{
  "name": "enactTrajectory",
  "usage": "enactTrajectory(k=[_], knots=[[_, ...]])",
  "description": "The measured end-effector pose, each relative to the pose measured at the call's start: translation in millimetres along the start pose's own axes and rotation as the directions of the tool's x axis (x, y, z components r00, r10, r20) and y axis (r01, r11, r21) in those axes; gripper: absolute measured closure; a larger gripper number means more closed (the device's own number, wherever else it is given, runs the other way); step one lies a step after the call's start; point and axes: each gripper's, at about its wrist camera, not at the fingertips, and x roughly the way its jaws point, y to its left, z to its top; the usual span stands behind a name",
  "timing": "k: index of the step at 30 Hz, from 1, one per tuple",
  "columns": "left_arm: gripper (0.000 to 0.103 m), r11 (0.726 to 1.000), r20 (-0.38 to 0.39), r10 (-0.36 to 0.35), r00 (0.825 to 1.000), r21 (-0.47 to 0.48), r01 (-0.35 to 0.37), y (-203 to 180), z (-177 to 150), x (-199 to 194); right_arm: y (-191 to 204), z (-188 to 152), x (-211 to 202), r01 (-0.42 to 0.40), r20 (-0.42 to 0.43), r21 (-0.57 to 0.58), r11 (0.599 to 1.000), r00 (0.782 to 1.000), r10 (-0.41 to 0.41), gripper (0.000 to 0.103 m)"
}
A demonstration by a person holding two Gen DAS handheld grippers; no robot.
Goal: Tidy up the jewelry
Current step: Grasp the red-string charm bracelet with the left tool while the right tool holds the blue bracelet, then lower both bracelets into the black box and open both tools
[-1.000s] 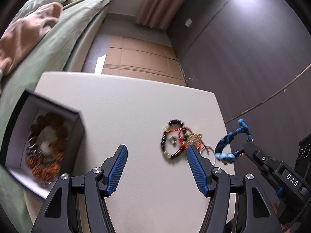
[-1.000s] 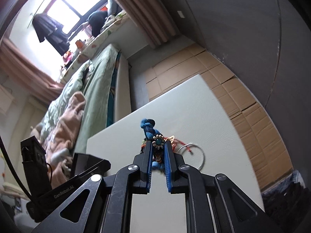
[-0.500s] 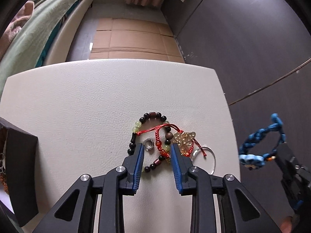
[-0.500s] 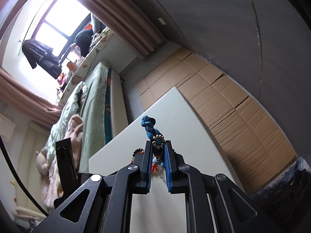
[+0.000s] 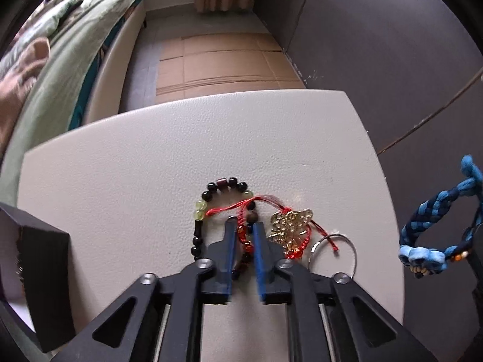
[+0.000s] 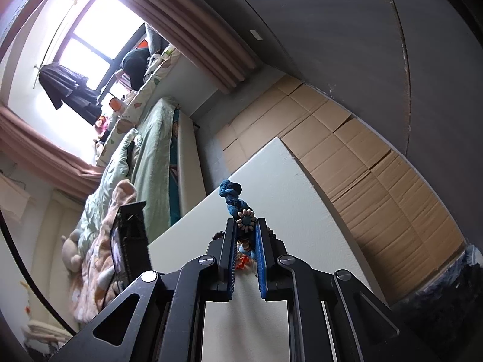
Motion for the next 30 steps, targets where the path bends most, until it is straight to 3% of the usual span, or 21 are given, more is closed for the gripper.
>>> enactTrajectory(k=[3, 15, 23, 30], knots=[[0.095, 1.0, 0.0, -0.006, 1.0, -0.014, 0.006, 6.5, 3.2, -3.4, 0.6, -0.1, 2.0, -0.001, -0.003, 0.001, 1.0, 1.0, 0.001, 0.09], [0.095, 0.988, 0.105, -0.156, 0.982, 0.002, 0.157, 38.4, 9.0, -73.2, 9.2, -2.4, 5.0, -0.024, -0.001, -0.017, 1.0, 1.0, 0.024, 0.09], [0.095, 0.981, 0.109, -0.191, 0.976, -0.019, 0.194, 57.5, 0.9, -73.5, 20.7, -7.5, 14.0, -0.02, -0.021, -0.045, 0.999, 1.0, 0.019, 0.09], [0.095, 0.956, 0.192, -0.27, 0.944, -0.064, 0.287, 85.1, -8.5, -93.4, 33.8, -12.2, 27.9, -0.082, -0.057, -0.045, 0.996, 0.995, 0.079, 0.09]])
